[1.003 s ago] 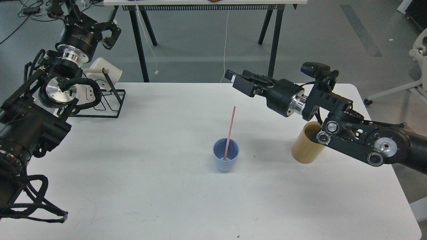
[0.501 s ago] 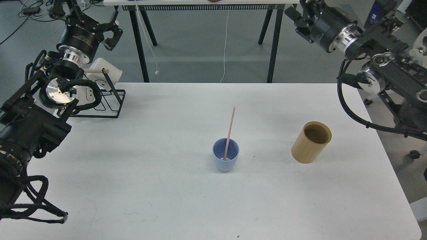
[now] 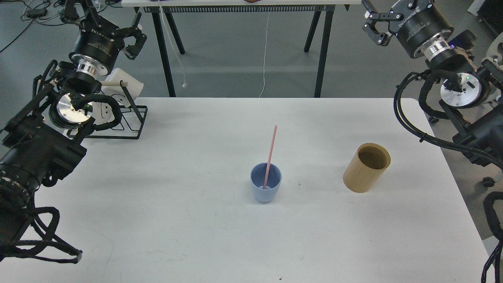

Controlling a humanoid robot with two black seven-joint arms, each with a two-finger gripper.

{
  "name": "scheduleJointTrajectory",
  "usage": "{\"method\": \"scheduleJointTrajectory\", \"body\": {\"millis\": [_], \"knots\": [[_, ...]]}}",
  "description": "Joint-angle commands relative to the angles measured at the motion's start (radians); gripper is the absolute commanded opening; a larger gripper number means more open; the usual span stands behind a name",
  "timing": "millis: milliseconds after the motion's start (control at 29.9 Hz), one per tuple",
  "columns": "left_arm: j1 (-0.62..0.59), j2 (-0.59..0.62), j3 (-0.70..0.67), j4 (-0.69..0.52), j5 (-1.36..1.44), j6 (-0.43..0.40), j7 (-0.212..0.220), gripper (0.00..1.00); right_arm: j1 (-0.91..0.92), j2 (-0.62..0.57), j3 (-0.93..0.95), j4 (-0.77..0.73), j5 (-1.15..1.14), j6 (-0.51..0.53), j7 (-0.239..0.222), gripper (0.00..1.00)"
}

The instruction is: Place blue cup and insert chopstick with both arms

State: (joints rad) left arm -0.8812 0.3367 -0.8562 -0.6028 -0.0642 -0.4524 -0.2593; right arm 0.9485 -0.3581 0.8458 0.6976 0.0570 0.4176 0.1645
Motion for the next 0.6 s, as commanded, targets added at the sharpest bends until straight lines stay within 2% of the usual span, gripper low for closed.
{"method": "scheduleJointTrajectory", "body": {"millis": [0, 134, 568], "knots": [[0.004, -0.002, -0.001, 0.000, -0.002, -0.002, 0.000, 0.99, -0.001, 0.059, 0.002, -0.107, 0.119, 0.046, -0.019, 1.00], [0.007, -0.004, -0.003, -0.002, -0.002, -0.003, 0.000, 0.99, -0.002, 0.125, 0.016, -0.168, 0.130, 0.069, -0.016, 1.00], [0.011, -0.004, -0.003, 0.001, 0.001, 0.000, 0.000, 0.99, -0.011, 0.117, 0.006, -0.165, 0.129, 0.071, -0.017, 1.00]]}}
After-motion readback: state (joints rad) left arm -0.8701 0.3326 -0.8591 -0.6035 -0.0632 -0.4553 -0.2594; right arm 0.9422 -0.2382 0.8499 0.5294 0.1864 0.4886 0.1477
